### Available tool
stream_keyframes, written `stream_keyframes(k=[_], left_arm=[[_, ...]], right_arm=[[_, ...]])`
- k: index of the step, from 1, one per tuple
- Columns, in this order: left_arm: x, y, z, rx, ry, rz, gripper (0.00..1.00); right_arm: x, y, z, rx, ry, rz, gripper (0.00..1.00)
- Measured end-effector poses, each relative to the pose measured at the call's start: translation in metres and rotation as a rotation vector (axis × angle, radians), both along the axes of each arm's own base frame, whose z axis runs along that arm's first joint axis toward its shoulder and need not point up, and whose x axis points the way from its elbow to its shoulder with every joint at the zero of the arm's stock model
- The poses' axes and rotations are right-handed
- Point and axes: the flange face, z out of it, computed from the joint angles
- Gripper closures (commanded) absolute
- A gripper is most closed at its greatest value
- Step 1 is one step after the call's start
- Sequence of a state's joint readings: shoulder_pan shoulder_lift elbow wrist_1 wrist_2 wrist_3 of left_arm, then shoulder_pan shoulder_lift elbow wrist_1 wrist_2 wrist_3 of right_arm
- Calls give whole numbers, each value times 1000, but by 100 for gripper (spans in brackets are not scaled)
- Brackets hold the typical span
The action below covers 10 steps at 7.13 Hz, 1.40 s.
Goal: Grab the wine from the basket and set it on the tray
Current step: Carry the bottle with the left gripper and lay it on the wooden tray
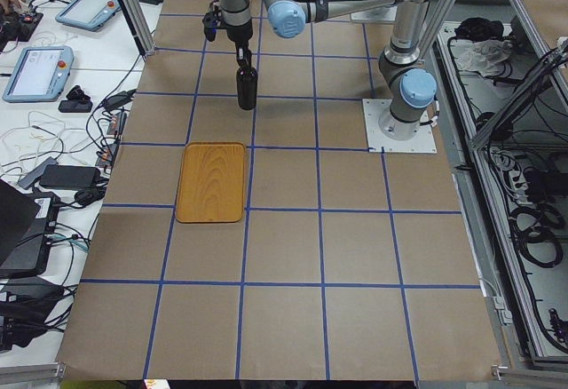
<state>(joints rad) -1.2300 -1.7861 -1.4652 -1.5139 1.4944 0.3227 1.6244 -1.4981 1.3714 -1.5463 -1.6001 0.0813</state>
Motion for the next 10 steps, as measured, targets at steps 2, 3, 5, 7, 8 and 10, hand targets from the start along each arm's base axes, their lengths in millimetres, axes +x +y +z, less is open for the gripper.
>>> stream_keyframes(k=[2, 3, 5, 7, 8, 10], left_arm=[[49, -30, -1, -18, -15, -20, 100], [65, -43, -5, -19, -27, -29, 100], [90, -62, -26, -1, -26, -34, 100], [99, -69, -43, 23, -22, -47, 63], [101, -69, -49, 36, -26, -51, 29], [103, -65, -55, 48, -26, -50, 0]], right_arm=[[0, 0, 0, 0, 1, 0, 0], [0, 0, 0, 1, 1, 0, 0], [0, 0, 0, 0, 2, 0, 0], [0, 0, 0, -1, 2, 0, 0], [0, 0, 0, -1, 3, 0, 0], [0, 0, 0, 0, 3, 0, 0]])
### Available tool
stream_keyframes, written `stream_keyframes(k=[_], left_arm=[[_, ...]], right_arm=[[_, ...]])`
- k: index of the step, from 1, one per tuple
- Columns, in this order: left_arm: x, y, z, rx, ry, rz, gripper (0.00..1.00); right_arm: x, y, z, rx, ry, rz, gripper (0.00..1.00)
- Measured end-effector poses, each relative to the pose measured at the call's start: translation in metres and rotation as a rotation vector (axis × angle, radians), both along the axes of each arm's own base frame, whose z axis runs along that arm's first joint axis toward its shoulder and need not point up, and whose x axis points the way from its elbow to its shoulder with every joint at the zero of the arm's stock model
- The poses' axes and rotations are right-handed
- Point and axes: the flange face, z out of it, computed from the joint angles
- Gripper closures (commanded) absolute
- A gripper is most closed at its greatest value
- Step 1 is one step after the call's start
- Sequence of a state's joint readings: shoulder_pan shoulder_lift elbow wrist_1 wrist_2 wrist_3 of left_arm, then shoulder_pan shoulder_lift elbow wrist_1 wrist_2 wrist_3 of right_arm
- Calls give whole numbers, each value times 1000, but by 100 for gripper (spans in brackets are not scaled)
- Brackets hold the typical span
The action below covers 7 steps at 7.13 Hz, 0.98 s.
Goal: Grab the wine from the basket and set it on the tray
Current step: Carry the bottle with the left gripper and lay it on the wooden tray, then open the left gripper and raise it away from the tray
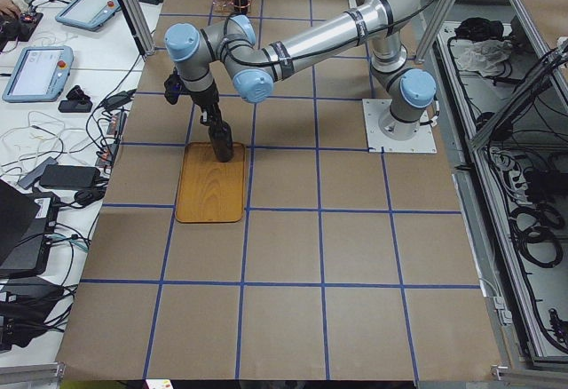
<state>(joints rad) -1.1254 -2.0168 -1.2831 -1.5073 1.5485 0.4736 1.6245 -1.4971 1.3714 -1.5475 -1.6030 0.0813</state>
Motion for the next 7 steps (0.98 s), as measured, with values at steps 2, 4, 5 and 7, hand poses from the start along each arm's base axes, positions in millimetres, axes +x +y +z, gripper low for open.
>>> stream_keyframes(k=[2, 4, 5, 7], left_arm=[[2, 8, 13, -14, -1, 15, 0], [-16, 31, 58, -25, -6, 10, 0], [-43, 42, 84, -42, -8, -10, 0], [-151, 61, 126, -87, -31, -87, 0]], right_arm=[[0, 0, 0, 0, 0, 0, 0], [0, 0, 0, 1, 1, 0, 0], [-1, 0, 0, 1, 1, -1, 0], [-1, 0, 0, 1, 2, -1, 0]])
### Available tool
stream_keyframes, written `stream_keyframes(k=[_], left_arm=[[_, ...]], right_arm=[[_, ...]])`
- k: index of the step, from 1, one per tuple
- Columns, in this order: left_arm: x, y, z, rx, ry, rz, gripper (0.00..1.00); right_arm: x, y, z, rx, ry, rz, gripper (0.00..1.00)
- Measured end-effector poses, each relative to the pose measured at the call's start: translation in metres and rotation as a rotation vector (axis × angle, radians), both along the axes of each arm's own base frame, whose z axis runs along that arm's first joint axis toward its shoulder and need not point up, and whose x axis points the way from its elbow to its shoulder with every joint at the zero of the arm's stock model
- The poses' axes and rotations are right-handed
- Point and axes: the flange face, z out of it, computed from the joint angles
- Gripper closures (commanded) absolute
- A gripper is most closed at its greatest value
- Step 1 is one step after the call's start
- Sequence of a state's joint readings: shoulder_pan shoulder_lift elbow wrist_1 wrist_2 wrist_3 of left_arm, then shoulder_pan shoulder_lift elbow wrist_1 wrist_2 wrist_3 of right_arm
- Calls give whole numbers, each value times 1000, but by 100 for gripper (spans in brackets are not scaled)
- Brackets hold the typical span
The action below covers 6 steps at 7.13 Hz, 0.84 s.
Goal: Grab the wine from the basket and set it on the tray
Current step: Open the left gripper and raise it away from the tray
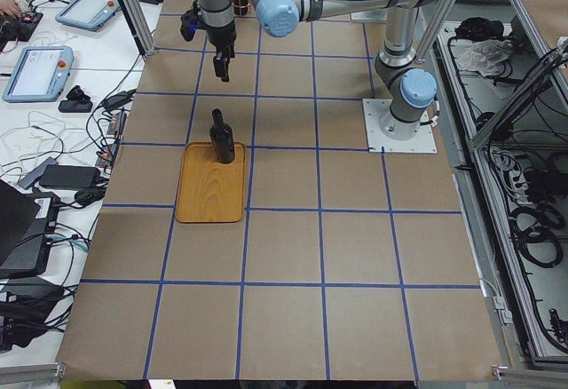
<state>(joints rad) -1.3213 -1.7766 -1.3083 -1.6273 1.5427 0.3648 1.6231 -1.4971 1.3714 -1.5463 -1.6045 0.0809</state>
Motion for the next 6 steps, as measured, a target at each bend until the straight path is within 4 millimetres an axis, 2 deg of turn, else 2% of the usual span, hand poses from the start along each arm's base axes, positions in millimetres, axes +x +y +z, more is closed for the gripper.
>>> stream_keyframes(k=[1, 2, 3, 4, 6], left_arm=[[-57, 17, 1, 7, -7, -8, 0], [-103, 38, -9, 17, -9, -1, 0], [-137, 58, -12, 3, -10, -9, 0], [-159, 73, -6, -25, -12, -30, 0], [-171, 88, 6, -62, -32, -55, 0]], right_arm=[[0, 0, 0, 0, 0, 0, 0], [0, 0, 0, 0, 0, 1, 0], [0, 0, 0, 0, 1, 1, 0], [0, 0, 0, 1, 3, 1, 0], [-1, 0, 0, 0, 6, 0, 0]])
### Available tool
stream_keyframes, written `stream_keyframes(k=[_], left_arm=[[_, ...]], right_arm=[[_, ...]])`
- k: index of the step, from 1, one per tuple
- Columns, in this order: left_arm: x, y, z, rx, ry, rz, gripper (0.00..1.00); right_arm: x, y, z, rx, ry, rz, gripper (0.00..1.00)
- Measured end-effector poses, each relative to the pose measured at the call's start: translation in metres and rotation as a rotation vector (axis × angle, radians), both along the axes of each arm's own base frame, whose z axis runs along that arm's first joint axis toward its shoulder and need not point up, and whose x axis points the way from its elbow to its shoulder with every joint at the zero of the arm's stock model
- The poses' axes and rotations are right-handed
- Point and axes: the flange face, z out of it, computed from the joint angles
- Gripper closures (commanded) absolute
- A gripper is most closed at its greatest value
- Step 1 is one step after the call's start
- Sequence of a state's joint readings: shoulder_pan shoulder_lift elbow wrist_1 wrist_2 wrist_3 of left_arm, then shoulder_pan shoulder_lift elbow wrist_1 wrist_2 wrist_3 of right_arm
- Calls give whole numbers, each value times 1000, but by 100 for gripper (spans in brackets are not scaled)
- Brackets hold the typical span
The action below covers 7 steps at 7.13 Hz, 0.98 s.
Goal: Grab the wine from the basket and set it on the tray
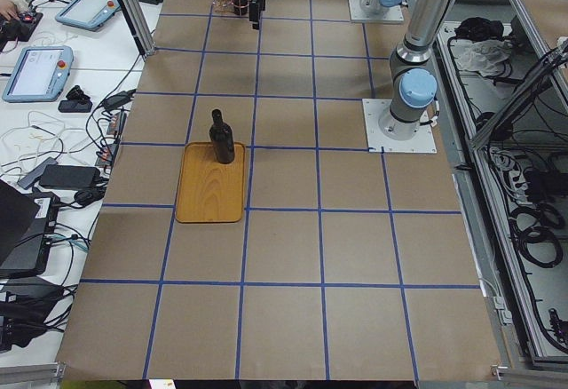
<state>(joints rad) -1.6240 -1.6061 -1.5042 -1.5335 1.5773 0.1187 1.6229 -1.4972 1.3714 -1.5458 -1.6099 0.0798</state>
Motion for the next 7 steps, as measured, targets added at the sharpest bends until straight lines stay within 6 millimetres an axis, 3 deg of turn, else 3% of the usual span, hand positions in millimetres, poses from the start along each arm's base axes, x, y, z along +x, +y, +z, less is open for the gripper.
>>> stream_keyframes(k=[3, 7], left_arm=[[2, 10, 16, -40, -8, -2, 0], [2, 12, 18, -53, -8, 9, 0]], right_arm=[[0, 0, 0, -1, 0, 0, 0], [1, -1, 1, -10, -9, 0, 0]])
